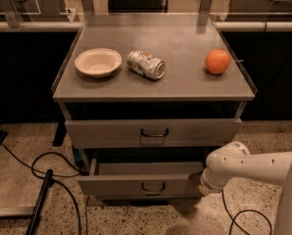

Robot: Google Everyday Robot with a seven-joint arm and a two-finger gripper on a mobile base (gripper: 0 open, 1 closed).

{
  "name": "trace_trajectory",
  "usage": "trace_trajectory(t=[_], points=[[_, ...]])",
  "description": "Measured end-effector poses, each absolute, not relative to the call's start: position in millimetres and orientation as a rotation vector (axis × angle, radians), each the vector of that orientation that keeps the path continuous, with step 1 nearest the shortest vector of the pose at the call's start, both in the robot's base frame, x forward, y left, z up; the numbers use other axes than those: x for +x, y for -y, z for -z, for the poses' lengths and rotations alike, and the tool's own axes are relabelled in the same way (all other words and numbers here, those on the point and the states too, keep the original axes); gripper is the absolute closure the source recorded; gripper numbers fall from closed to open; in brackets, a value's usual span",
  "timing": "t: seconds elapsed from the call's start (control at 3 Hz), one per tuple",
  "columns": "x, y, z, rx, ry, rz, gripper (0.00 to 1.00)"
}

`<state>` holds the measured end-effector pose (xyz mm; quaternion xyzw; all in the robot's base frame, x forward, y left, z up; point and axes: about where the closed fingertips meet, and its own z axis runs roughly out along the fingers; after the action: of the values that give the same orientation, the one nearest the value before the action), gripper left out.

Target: Close middle drawer

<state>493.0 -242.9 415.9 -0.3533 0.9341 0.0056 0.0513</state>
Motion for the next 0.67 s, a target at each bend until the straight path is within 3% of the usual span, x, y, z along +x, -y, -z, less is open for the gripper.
trace_trajectory(t=[0.67], points=[[492.9, 242.8, -415.8, -1.075, -2.843, -0.017, 0.11]])
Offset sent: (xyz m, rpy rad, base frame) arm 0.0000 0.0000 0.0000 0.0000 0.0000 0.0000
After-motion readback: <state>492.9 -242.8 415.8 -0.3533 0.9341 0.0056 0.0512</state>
